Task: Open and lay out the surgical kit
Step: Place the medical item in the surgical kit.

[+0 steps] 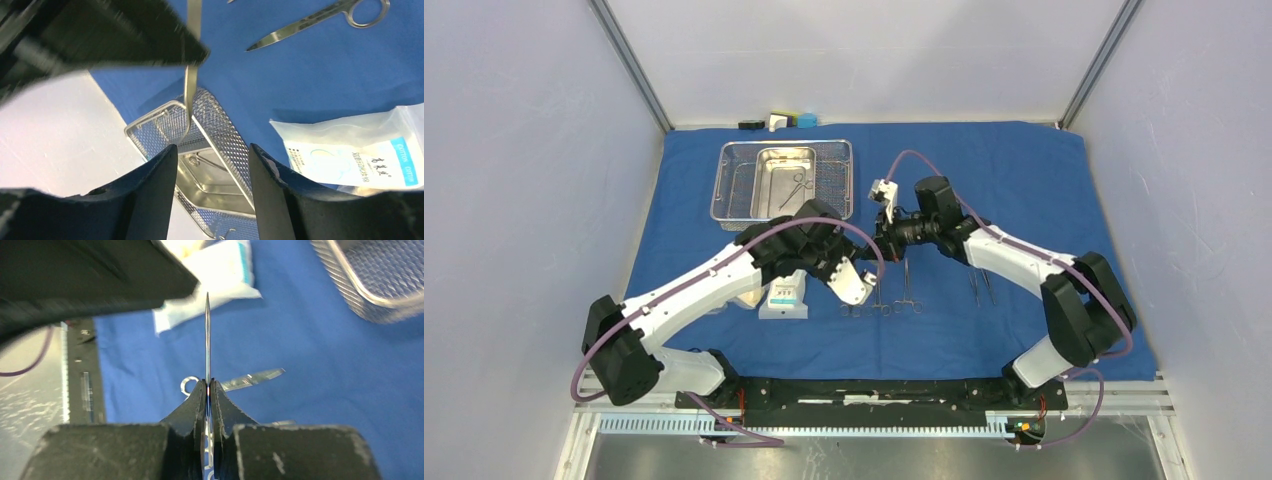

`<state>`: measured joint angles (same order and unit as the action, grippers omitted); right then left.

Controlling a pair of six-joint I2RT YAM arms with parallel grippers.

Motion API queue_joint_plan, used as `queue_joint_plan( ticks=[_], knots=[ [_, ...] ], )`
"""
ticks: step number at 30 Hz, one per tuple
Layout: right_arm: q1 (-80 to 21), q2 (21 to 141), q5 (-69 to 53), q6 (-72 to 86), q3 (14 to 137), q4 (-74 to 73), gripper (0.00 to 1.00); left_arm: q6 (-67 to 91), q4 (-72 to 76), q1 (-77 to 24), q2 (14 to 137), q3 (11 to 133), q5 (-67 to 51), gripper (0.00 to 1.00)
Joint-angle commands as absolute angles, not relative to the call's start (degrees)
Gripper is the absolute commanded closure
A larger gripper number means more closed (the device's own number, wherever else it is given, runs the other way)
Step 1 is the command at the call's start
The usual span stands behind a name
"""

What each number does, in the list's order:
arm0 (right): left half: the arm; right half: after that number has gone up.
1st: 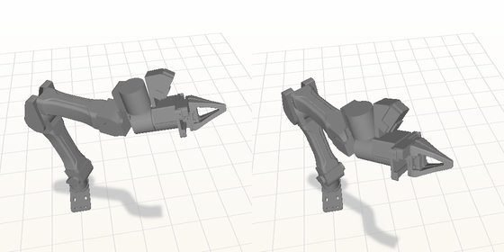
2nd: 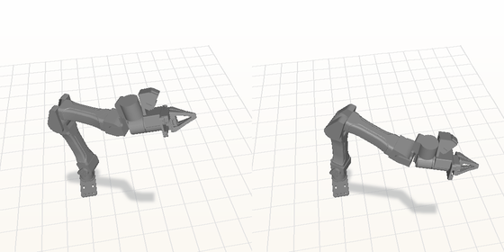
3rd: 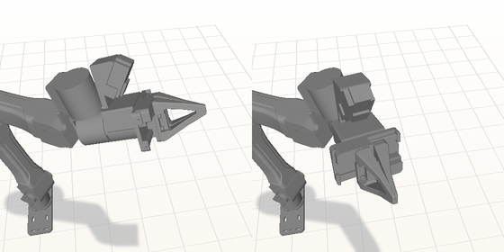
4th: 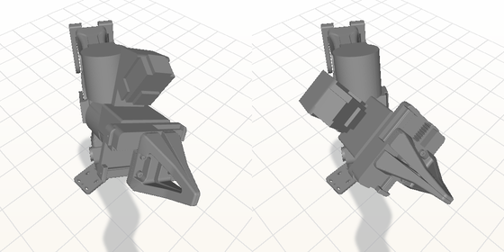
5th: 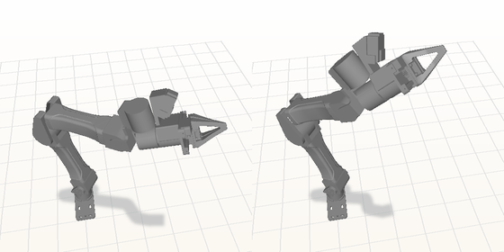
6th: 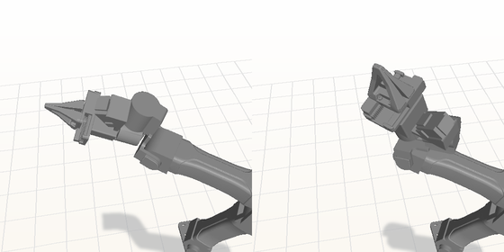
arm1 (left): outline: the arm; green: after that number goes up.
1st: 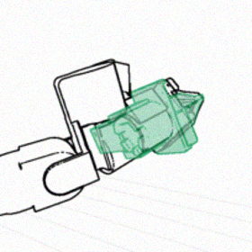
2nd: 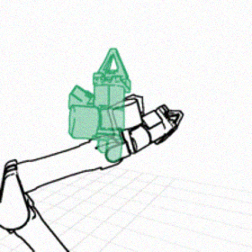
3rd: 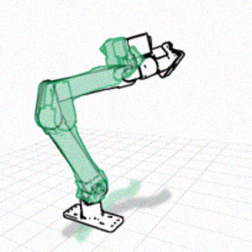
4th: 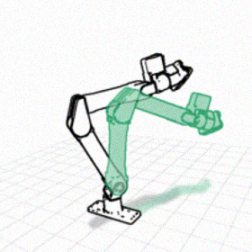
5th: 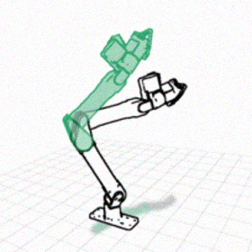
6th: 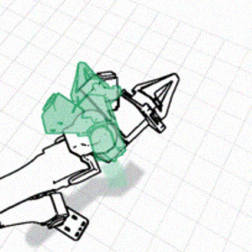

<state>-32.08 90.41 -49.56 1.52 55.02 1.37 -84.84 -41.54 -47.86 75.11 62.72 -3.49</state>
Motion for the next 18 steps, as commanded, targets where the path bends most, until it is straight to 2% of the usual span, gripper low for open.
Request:
queue_joint_plan(
  ticks=[1,10,18],
  knots=[
    [-31.0,84.0,-33.0,-3.2,51.2,-2.6,0.92,-76.4,-37.1,-45.4,73.7,69.0,-6.5,0.38],
    [-25.5,69.4,-9.7,-5.8,41.2,-5.3,0.92,-58.5,-26.2,-37.6,74.5,72.6,-10.7,0.29],
    [-18.6,63.6,-5.1,-7.4,36.2,-8.8,0.92,-42.2,-15.7,-32.8,73.5,68.2,-9.8,0.06]
  ],
)
